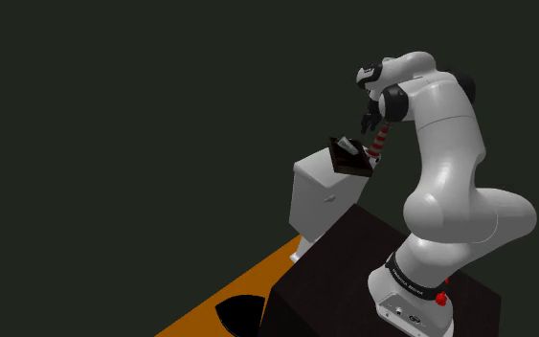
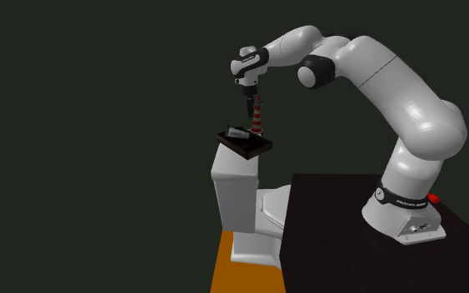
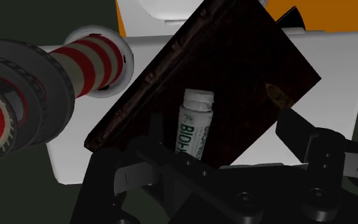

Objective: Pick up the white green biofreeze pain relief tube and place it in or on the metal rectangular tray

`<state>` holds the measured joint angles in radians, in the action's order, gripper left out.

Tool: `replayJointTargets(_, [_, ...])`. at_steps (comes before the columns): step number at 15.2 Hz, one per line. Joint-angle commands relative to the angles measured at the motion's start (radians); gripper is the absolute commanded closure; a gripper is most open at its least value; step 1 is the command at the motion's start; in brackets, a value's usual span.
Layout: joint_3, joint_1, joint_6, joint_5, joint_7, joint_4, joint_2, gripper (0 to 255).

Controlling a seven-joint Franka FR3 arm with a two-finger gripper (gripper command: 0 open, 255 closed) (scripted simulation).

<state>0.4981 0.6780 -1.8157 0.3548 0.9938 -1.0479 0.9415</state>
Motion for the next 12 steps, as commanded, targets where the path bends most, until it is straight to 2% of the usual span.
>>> replayJointTargets(1, [-0.002, 0.0, 0.003, 0.001, -0.004, 0.01, 0.007, 0])
replayJointTargets(5, [0.002, 0.025, 0.127, -0.009, -0.022, 0.138, 0.002, 0])
replayJointTargets(12, [0.002, 0.025, 0.127, -0.009, -0.022, 0.138, 0.002, 0])
